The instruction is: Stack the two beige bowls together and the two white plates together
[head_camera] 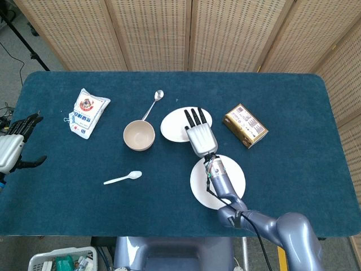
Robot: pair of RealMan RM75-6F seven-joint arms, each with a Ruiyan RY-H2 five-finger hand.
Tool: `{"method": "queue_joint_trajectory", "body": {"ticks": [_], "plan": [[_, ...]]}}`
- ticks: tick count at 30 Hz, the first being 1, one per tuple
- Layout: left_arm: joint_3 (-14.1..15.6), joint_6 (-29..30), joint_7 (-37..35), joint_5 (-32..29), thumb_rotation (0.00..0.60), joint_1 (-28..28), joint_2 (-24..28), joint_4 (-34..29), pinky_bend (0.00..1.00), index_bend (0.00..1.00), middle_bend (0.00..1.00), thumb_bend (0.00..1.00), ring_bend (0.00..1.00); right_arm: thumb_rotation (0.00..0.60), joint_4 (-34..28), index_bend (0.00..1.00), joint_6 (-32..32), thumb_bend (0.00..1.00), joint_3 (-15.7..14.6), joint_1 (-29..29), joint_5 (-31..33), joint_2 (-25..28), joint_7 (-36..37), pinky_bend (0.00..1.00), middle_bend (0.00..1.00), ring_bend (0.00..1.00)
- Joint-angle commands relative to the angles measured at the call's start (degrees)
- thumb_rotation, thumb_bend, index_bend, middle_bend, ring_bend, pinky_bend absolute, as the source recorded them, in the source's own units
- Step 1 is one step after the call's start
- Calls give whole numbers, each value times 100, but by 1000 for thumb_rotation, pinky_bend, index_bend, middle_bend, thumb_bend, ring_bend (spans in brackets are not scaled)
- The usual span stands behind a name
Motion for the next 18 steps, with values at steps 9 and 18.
{"method": "queue_joint_trajectory", "body": {"ticks": [9,18], "plan": [[40,78,145,104,600,27,-2,-119,0,0,0,251,0,600,-1517,680,1544,471,-635,-953,-1434,1426,465,0,89,0],[64,153,290,145,600,58,-5,-236,0,0,0,251,0,600,-2295,687,2352,472,-1172,-1818,-2132,2235,880,0,91,0]]}}
